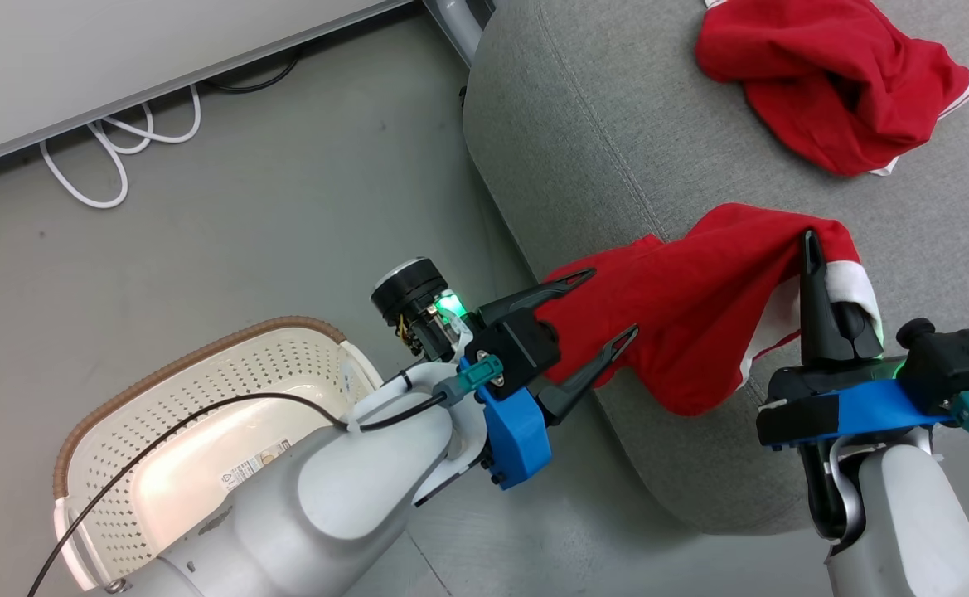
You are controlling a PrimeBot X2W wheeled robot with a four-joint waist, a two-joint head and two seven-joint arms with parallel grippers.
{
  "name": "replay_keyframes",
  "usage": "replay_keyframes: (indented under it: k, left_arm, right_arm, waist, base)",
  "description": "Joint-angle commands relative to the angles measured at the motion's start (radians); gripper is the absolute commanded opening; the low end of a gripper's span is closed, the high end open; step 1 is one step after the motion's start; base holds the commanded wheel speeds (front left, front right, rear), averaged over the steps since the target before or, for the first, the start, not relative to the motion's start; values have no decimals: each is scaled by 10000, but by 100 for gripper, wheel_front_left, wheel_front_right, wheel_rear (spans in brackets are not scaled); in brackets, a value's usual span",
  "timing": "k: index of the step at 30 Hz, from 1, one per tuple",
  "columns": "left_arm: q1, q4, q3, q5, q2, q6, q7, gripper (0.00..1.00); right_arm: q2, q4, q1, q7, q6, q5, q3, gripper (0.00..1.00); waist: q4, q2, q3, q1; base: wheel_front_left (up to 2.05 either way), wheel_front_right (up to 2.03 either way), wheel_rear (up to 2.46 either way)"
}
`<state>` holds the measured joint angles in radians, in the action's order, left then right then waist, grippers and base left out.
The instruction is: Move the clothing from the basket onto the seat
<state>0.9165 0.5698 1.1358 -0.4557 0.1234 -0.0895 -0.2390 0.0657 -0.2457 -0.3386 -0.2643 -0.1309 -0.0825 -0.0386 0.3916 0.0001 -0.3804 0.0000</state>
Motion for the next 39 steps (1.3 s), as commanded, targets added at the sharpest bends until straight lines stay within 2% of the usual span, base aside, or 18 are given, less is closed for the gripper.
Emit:
replay_keyframes:
  k: [1, 8, 15, 21, 30, 34, 39]
  left_arm:
    - [95, -38, 15, -46, 93, 19, -17, 100]
    - [144, -75, -25, -92, 181, 66, -68, 100]
    - [285, -281, -95, -44, 405, 237, -44, 100]
    - [574, -544, -16, 86, 764, 230, 185, 100]
    - [1214, -1219, -45, 381, 1494, 316, 583, 100]
    - [1539, -1548, -66, 479, 1745, 322, 776, 100]
    - [1868, -1891, -94, 583, 1922, 352, 892, 100]
  right_arm:
    - [-61, 45, 23, 1, 3, 17, -17, 0]
    - [91, 433, -464, 1, 3, 182, 97, 0]
    - [828, 1162, -1738, 0, 3, 300, 12, 0]
    - [1462, 1790, -3526, 0, 3, 356, -408, 0]
    - [2783, 2001, -6187, 1, 3, 195, -2128, 0]
    - [3623, 1531, -6922, 1, 5, -52, -3089, 0]
    - [4541, 339, -7180, 1, 3, -146, -4067, 0]
  waist:
    - [-7, -1, -10, 0]
    - [-83, -1, 0, 0]
    - [-246, -1, -455, 0]
    - [-323, -1, -1355, 0]
    - [-356, -1, -2972, 0]
    - [-390, -1, -3587, 0]
    - [-567, -1, -4194, 0]
  base:
    - [0, 0, 0]
    - [0, 0, 0]
    - [0, 0, 0]
    - [0, 0, 0]
    - [0, 0, 0]
    - [0, 0, 0]
    - [0, 0, 0]
